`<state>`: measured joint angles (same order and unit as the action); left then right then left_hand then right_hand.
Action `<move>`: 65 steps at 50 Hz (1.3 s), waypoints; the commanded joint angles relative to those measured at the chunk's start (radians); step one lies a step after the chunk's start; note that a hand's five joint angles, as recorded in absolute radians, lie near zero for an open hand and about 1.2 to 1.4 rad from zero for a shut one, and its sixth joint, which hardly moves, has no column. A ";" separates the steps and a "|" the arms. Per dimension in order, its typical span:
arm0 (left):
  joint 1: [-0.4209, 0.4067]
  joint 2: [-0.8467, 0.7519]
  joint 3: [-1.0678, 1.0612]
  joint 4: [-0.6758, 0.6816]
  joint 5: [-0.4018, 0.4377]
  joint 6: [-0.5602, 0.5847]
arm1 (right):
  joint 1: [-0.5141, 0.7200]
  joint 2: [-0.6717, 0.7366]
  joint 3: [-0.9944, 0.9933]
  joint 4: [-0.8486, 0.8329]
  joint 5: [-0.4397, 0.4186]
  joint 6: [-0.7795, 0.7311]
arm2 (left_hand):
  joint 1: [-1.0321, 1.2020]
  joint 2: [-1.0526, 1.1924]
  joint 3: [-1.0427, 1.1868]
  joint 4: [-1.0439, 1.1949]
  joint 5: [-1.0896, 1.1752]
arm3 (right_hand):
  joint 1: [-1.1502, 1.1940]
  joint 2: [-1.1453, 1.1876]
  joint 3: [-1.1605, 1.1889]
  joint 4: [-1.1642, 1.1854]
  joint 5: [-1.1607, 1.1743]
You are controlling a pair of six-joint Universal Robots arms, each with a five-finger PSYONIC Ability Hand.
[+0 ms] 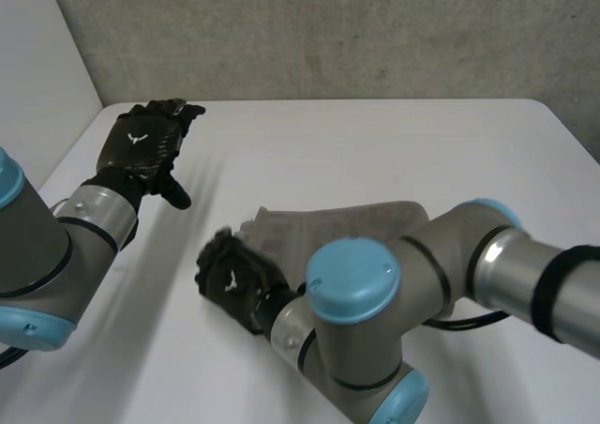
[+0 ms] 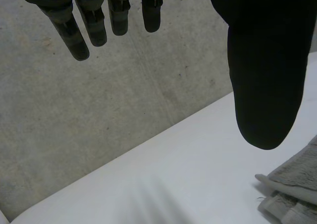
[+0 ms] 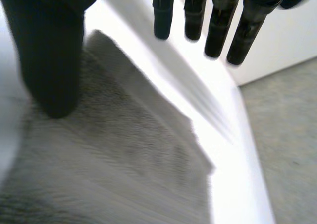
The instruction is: Fold the towel.
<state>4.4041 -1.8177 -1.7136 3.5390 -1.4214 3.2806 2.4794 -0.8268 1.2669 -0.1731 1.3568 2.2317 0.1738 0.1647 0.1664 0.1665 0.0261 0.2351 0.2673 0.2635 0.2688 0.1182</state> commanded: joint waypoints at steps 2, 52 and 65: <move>-0.037 0.000 0.011 0.000 0.002 0.002 | -0.121 -0.230 0.057 0.010 0.096 0.274 | 0.001 0.010 0.008 0.008 -0.026 | -0.061 -0.093 -0.089 -0.094 -0.118; -0.227 -0.005 0.017 -0.006 -0.053 0.145 | -0.102 -0.250 0.227 -0.091 0.116 0.060 | 0.001 0.010 0.008 0.008 -0.026 | 1.161 1.129 1.133 1.127 1.103; -0.192 0.029 -0.009 -0.006 -0.062 0.114 | 0.047 -0.097 0.238 -0.085 0.111 -0.009 | 0.004 0.014 0.012 0.012 -0.022 | 0.305 0.273 0.277 0.271 0.247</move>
<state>4.2075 -1.7912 -1.7240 3.5325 -1.4844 3.4109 2.5256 -0.9115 1.4840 -0.2567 1.4576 2.2010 0.1738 0.1644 0.1663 0.1663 0.0261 0.8440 1.0703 1.1015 1.1057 0.9029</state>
